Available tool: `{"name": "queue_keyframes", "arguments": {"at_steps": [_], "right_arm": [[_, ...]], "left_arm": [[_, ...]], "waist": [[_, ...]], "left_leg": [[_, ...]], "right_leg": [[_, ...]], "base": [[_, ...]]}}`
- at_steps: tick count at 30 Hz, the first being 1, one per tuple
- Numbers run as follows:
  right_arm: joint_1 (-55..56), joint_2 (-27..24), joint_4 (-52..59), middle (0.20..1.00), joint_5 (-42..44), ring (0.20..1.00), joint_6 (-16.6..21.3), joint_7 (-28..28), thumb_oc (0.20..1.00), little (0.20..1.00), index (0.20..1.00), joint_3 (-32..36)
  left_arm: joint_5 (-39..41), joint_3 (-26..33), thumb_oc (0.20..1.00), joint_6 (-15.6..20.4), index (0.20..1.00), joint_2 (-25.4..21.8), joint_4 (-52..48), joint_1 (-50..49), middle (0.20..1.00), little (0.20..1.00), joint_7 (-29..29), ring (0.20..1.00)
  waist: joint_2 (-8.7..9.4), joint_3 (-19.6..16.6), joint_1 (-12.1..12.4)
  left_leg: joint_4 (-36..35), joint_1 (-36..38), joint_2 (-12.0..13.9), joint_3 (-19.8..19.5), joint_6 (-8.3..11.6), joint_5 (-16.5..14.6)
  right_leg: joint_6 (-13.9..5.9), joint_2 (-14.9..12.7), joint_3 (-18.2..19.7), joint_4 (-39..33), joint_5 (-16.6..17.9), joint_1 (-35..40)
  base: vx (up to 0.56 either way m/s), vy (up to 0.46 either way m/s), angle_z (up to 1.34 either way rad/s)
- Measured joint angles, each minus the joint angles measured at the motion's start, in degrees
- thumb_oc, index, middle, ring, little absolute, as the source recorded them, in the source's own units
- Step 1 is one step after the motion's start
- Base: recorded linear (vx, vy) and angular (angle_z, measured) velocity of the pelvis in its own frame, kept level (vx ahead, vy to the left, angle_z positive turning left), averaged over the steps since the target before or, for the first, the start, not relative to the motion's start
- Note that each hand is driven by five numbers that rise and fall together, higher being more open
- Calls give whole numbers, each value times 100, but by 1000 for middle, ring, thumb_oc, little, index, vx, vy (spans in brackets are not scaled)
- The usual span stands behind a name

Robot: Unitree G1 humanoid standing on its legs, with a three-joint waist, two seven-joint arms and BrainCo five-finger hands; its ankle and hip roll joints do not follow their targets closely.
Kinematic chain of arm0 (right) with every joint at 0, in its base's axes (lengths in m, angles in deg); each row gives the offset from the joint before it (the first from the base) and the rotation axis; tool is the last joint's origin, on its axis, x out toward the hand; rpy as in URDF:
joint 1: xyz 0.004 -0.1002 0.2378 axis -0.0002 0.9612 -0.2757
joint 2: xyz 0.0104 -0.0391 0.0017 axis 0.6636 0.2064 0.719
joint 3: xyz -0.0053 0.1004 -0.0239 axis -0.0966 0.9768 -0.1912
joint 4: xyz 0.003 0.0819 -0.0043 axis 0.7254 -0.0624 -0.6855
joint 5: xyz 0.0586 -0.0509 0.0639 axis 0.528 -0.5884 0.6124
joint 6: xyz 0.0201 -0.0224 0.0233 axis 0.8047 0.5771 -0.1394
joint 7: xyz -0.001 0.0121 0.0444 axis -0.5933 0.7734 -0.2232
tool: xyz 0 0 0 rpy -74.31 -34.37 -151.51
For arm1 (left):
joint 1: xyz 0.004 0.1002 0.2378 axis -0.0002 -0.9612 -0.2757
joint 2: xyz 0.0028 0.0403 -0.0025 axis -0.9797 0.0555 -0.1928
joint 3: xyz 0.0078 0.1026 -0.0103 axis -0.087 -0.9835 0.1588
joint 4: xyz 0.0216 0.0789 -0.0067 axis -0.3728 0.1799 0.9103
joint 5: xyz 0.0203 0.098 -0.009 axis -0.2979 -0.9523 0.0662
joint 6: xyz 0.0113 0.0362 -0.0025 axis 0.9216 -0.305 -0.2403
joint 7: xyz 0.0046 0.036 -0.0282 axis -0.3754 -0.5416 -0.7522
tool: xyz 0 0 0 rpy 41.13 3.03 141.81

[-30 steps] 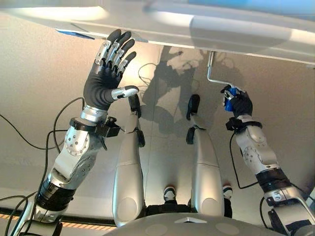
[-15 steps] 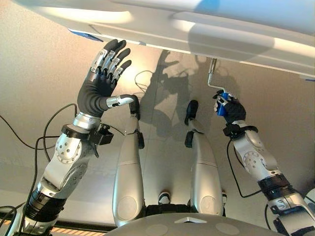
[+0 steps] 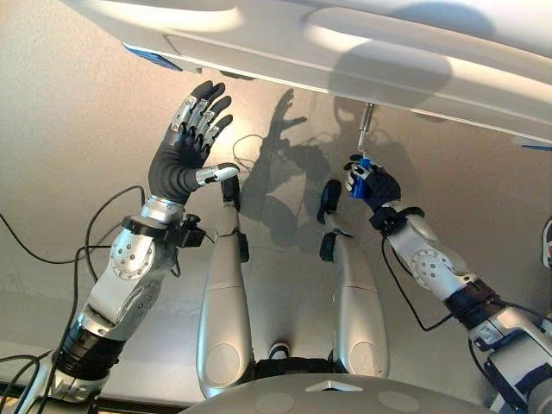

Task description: Raise the hospital bed

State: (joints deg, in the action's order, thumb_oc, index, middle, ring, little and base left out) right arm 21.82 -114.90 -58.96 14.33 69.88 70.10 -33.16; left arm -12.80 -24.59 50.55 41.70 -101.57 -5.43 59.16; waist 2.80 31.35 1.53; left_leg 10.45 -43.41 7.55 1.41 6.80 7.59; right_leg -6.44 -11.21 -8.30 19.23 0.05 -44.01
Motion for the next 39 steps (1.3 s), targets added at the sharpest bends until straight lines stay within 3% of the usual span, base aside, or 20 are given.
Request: {"name": "queue_keyframes", "arguments": {"at_steps": [4,6,11,15,19,26,36,39], "right_arm": [[-612,324,-853,200,-594,200,-46,37,200,200,200,-275],[-857,521,-1277,200,-706,200,-73,50,200,200,200,-341],[-2003,1747,-3812,200,-1394,200,-96,255,200,200,200,-7],[-2578,2013,-5138,200,-1886,200,-126,288,200,200,200,291],[-3030,1920,-6017,200,-2224,200,-184,303,200,200,200,675],[-3185,1641,-6659,200,-2704,200,-264,409,200,200,200,1321],[-2865,1085,-6710,200,-2633,200,-283,400,200,200,200,2065],[-2656,666,-6859,200,-2449,200,-278,433,200,200,200,2313]], "left_arm": [[6,-199,1000,8,1000,56,13,135,1000,1000,-47,1000],[32,-222,1000,9,1000,56,29,173,1000,1000,-65,1000],[123,-711,1000,27,1000,248,240,665,1000,1000,-88,1000],[124,-876,1000,34,1000,319,305,869,1000,1000,-99,1000],[122,-1112,1000,38,1000,418,365,1002,1000,1000,-106,1000],[122,-1372,1000,43,1000,419,367,1362,1000,1000,-137,1000],[118,-1500,1000,36,1000,365,363,1482,1000,1000,-106,1000],[121,-1493,1000,37,1000,309,359,1472,1000,1000,-45,1000]], "waist": [[-70,3,359],[-77,3,412],[-121,-2,536],[-230,-15,635],[-456,-5,735],[-682,-16,782],[-755,-14,808],[-755,-15,697]], "left_leg": [[-6,-81,27,-17,29,21],[-4,-102,22,-43,29,22],[5,-155,-22,-161,33,45],[48,-345,-108,-209,10,64],[126,-656,-196,-276,-16,102],[162,-771,-312,-283,-50,129],[232,-952,-332,-150,-72,126],[252,-969,-338,-125,-86,115]], "right_leg": [[50,-1,-36,128,-51,-130],[49,-7,-62,128,-57,-133],[45,-46,-130,166,-77,-156],[26,-129,-131,336,-143,-364],[13,-214,-145,539,-205,-682],[-13,-386,-107,830,-327,-898],[-20,-405,108,985,-338,-1240],[-27,-407,150,987,-334,-1269]], "base": [[10,22,2],[21,41,6],[15,34,6],[2,21,11],[0,32,11],[0,30,8],[-4,-16,-2],[-1,-1,-1]]}}
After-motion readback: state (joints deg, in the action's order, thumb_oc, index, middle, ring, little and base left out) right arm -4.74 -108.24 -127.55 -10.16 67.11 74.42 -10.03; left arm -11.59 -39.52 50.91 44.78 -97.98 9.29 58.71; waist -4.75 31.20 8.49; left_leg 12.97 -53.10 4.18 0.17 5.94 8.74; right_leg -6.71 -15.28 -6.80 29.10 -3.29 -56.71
